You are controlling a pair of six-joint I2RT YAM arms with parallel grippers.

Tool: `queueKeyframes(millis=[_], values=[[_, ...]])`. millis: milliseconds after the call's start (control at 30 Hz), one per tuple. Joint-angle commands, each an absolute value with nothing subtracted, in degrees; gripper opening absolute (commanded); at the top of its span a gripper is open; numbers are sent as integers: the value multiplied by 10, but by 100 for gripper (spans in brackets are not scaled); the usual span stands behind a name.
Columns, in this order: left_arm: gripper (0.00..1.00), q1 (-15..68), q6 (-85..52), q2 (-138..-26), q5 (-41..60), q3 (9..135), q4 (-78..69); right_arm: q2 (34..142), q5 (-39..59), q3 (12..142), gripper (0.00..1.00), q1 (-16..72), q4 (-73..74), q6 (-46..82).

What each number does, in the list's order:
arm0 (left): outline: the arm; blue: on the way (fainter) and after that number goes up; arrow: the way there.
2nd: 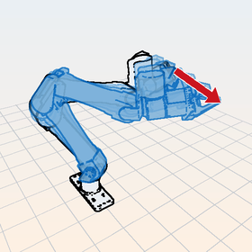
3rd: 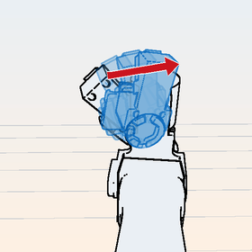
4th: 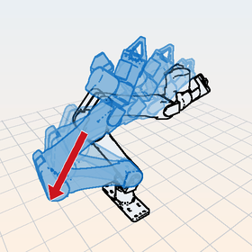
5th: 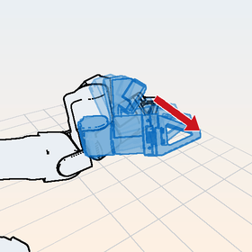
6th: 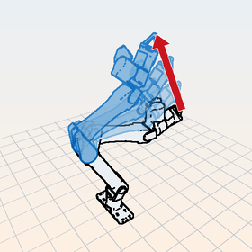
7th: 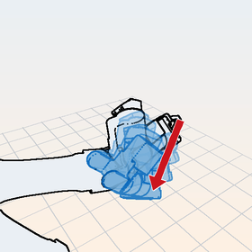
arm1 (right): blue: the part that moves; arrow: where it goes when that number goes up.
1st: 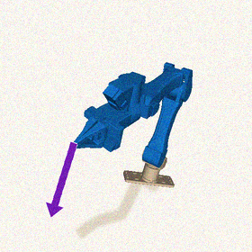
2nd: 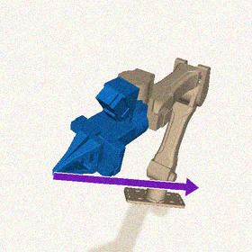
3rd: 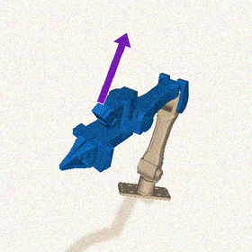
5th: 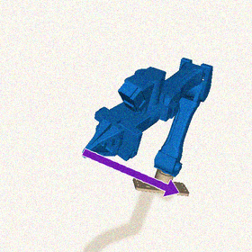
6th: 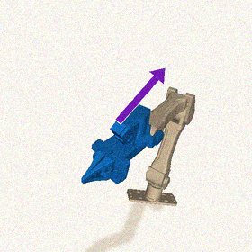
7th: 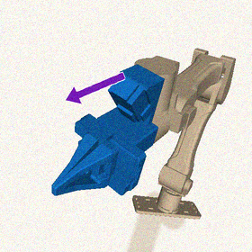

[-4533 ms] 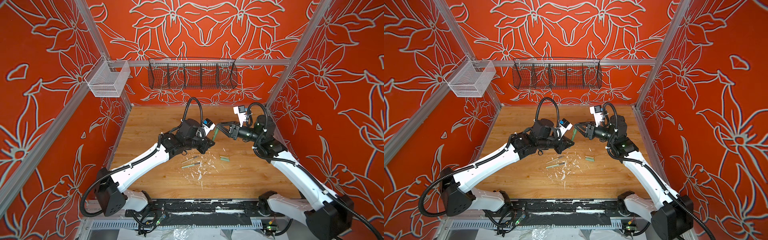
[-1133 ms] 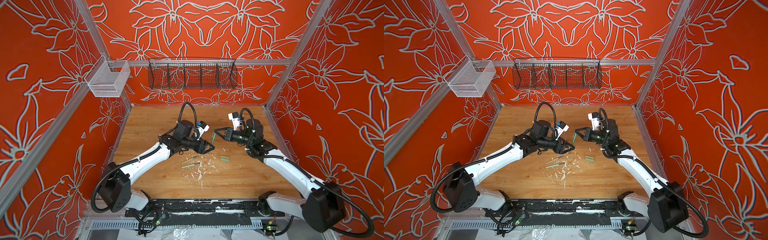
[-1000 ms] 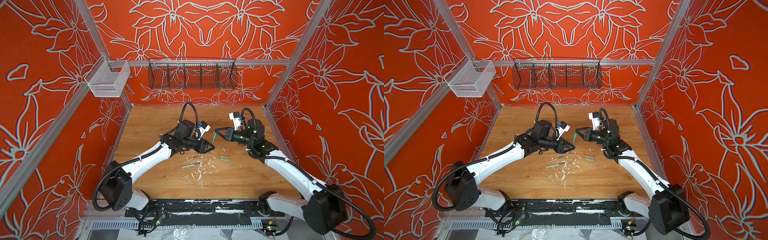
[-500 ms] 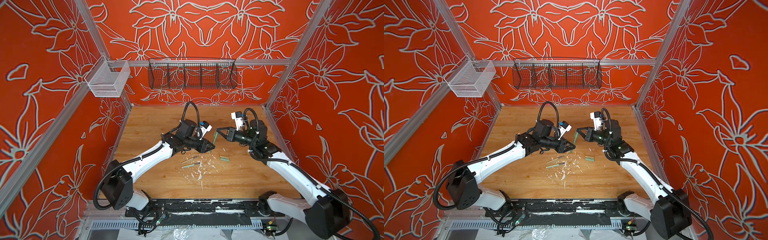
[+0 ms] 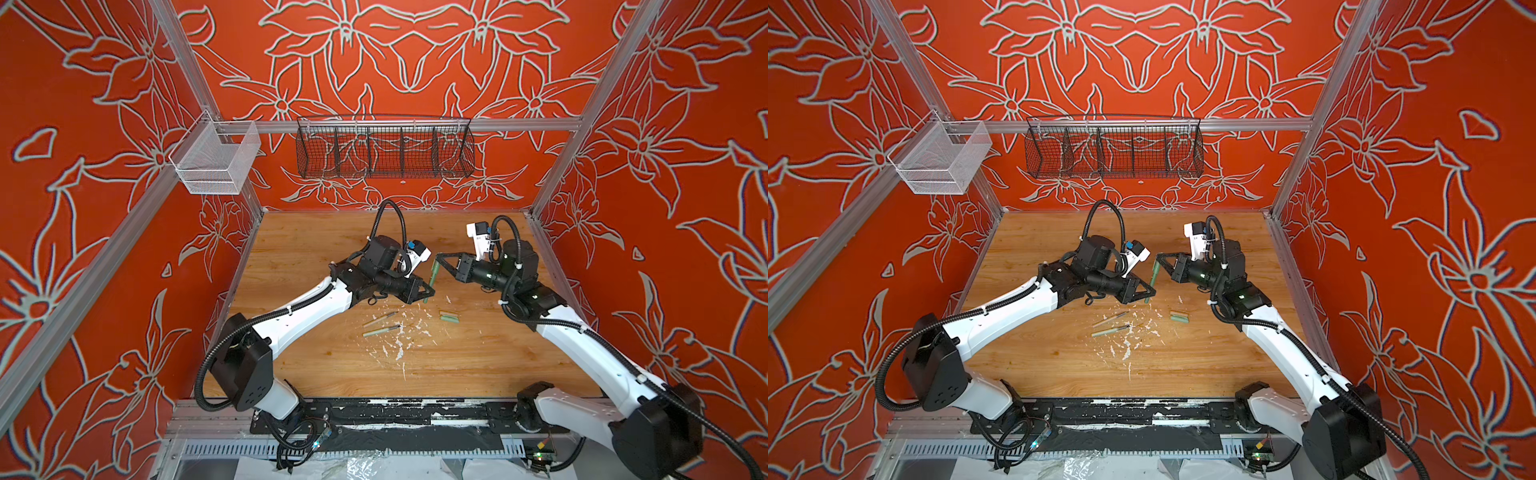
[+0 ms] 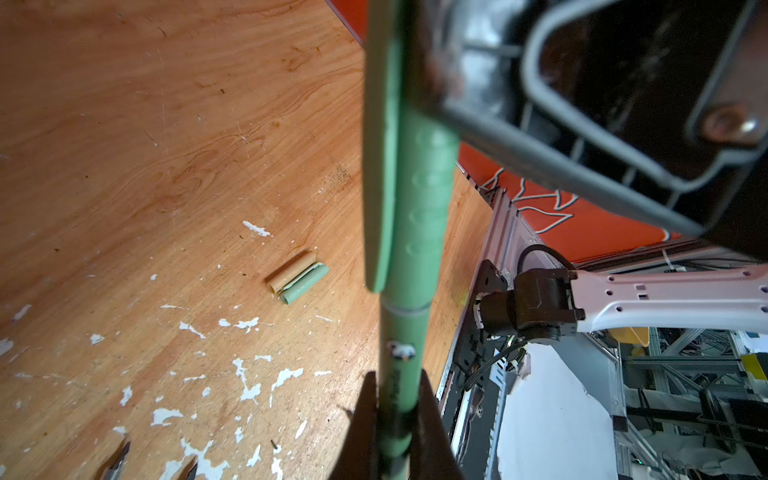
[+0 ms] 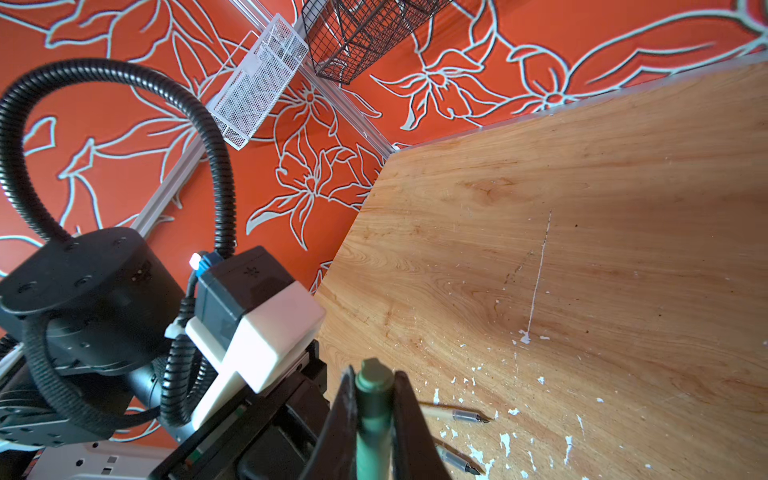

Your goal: Insert the pens into the pen caps

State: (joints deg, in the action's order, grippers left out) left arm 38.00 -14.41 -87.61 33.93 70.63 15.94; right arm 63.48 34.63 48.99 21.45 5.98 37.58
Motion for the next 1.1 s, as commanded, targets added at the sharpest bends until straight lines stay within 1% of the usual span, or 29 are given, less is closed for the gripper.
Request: queueKeyframes(millis=[0, 100, 200, 367, 567, 767, 1067], values=[[0, 375, -163, -892, 292, 744, 174, 620, 366, 489, 0, 215, 40, 343], [0, 372, -169, -901, 255, 769, 186, 612, 376, 481, 0, 215, 31, 322], [0, 358, -165, -907, 246, 787, 170, 601, 376, 468, 0, 216, 14, 300], [0, 322, -164, -942, 275, 840, 131, 594, 380, 434, 0, 218, 20, 303], [0, 311, -134, -1003, 287, 963, 172, 582, 351, 416, 0, 239, -27, 271], [0, 291, -145, -1024, 300, 1015, 164, 575, 327, 384, 0, 259, -36, 272], [0, 279, -155, -1040, 317, 1049, 163, 588, 276, 359, 0, 290, -38, 278]])
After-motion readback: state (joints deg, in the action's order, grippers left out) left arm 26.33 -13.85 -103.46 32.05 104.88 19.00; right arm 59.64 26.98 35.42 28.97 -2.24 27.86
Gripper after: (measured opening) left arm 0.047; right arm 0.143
